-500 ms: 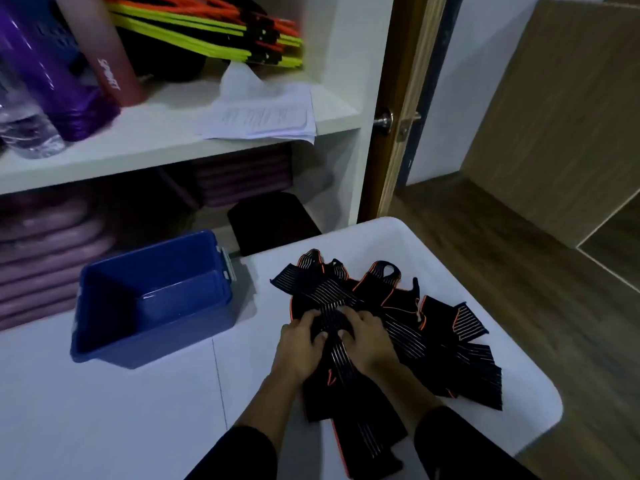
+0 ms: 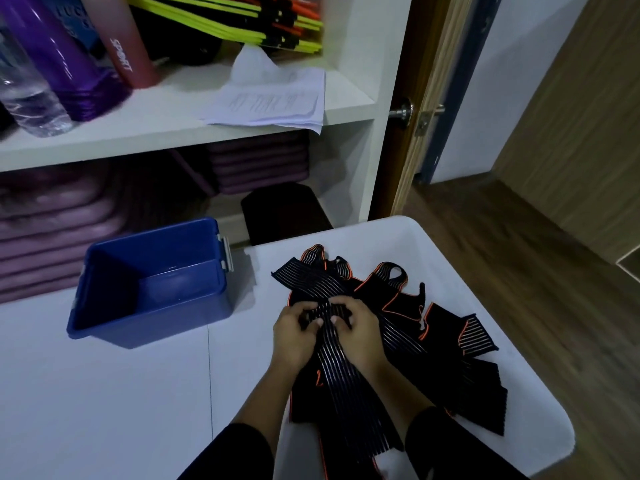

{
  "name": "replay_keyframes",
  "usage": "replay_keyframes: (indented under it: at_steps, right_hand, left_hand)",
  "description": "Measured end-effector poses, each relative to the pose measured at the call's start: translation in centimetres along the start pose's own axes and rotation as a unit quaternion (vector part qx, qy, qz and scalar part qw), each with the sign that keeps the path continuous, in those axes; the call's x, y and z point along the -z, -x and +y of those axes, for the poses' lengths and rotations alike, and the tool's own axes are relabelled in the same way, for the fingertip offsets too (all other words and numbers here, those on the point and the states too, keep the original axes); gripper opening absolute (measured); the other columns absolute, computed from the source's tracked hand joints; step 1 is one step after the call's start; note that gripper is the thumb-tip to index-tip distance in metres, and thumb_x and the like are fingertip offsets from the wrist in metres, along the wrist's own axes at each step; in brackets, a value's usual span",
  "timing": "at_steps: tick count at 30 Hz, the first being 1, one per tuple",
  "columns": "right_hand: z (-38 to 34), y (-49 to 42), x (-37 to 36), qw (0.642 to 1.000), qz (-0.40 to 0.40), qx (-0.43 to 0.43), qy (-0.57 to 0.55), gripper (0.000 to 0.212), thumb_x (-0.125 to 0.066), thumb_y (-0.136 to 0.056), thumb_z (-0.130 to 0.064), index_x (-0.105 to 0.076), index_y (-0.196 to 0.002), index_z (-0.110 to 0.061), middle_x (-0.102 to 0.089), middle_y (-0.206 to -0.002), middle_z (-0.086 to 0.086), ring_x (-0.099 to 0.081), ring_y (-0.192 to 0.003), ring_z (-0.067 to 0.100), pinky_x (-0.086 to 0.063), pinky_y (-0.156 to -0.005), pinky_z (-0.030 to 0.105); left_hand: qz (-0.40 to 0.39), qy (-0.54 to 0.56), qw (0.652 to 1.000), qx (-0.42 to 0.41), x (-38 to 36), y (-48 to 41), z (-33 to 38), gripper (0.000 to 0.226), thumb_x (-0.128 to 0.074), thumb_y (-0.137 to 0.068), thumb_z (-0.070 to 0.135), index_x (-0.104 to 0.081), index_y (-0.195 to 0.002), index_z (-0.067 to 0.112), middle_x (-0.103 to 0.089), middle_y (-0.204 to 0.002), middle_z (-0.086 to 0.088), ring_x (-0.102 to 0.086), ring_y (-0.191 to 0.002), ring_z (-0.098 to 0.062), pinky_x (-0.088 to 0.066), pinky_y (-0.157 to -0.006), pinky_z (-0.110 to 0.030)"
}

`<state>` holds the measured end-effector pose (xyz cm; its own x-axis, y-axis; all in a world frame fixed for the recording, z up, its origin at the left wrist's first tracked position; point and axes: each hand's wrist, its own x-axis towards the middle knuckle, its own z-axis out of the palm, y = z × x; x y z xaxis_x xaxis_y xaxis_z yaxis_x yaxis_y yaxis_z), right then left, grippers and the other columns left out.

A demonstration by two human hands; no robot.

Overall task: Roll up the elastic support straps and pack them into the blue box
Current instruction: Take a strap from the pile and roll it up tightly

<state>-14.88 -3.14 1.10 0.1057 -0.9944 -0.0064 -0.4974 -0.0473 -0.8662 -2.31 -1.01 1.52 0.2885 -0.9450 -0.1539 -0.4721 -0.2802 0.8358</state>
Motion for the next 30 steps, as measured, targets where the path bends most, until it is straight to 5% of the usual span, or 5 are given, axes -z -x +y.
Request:
replay_keyframes:
  at_steps: [7,13,19,25,30]
  right_hand:
    - [-2.3,0.4,0.8,0.998,-0.029,0.034,-0.035,0.049,-0.060,-0.085,0.001,-0.055,-0.127,-0.024,-0.058,-0.114,-0.007,-0.051,-0.092,0.002,-0.037,-0.078,0.001]
    - [-3.1,0.8,1.0,0.996,-0.017,0.031,-0.081,0.046,-0.058,-0.088,-0.001,-0.060,-0.121,-0.032,-0.057,-0.088,-0.012,-0.046,-0.048,0.000,-0.043,-0.057,0.011]
    - [-3.9,0.5,1.3,0.994,-0.027,0.005,-0.104,0.037,-0.057,-0.090,-0.009,-0.062,-0.107,-0.041,-0.059,-0.067,0.010,-0.045,-0.049,0.016,-0.044,-0.049,0.024]
    - [-4.7,1.6,2.1,0.973,-0.172,0.003,-0.151,0.045,-0.059,-0.090,-0.011,-0.057,-0.121,-0.043,-0.055,-0.127,0.001,-0.054,-0.113,0.008,-0.046,-0.090,0.013]
    - [-8.3,1.6,1.8,0.961,-0.175,0.038,-0.210,0.056,-0.052,-0.089,0.007,-0.057,-0.126,-0.036,-0.061,-0.116,-0.001,-0.065,-0.100,0.006,-0.055,-0.083,0.023]
  left_hand:
    - [0.030,0.062,0.998,0.001,1.8,0.4,1.4,0.030,-0.067,-0.080,0.009,-0.064,-0.106,0.025,-0.061,-0.103,0.002,-0.062,-0.094,-0.018,-0.049,-0.092,-0.034]
    - [0.048,0.091,0.994,0.025,1.7,1.9,1.7,0.038,-0.062,-0.085,0.020,-0.054,-0.121,0.032,-0.057,-0.103,0.002,-0.057,-0.103,-0.017,-0.049,-0.093,-0.040]
    - [0.034,0.117,0.992,-0.020,2.4,2.7,2.4,0.036,-0.060,-0.085,0.006,-0.062,-0.114,0.028,-0.063,-0.108,0.010,-0.059,-0.099,-0.011,-0.047,-0.092,-0.026]
    - [0.076,0.216,0.973,0.007,5.3,1.9,3.1,0.040,-0.055,-0.084,-0.006,-0.067,-0.103,0.027,-0.066,-0.112,-0.004,-0.064,-0.101,-0.022,-0.053,-0.091,-0.041]
    - [0.093,0.276,0.957,-0.019,8.7,2.6,3.4,0.038,-0.057,-0.086,-0.001,-0.065,-0.104,0.031,-0.064,-0.113,-0.003,-0.062,-0.099,-0.016,-0.055,-0.082,-0.032]
